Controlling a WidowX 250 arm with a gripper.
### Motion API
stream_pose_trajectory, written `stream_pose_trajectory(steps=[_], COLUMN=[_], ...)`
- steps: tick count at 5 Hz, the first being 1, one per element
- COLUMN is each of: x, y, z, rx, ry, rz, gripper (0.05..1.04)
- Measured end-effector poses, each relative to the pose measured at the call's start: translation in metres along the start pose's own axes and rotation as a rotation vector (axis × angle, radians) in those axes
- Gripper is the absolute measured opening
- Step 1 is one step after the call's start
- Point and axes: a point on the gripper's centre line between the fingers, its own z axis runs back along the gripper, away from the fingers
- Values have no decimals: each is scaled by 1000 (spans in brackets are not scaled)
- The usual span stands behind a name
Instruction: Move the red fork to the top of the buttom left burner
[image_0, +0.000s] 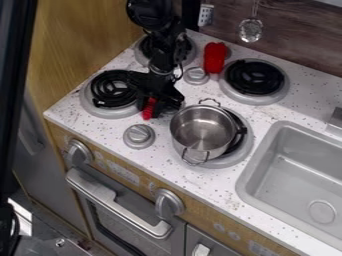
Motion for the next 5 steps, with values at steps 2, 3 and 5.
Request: stream_pose_trajectory(steps=[2,3,5], x=[4,17,27], y=[4,24,81], z=[29,34,19], rx=[-93,-93,-55], ry=[-33,-77,-20], rz=[106,168,265], gripper=[381,381,381])
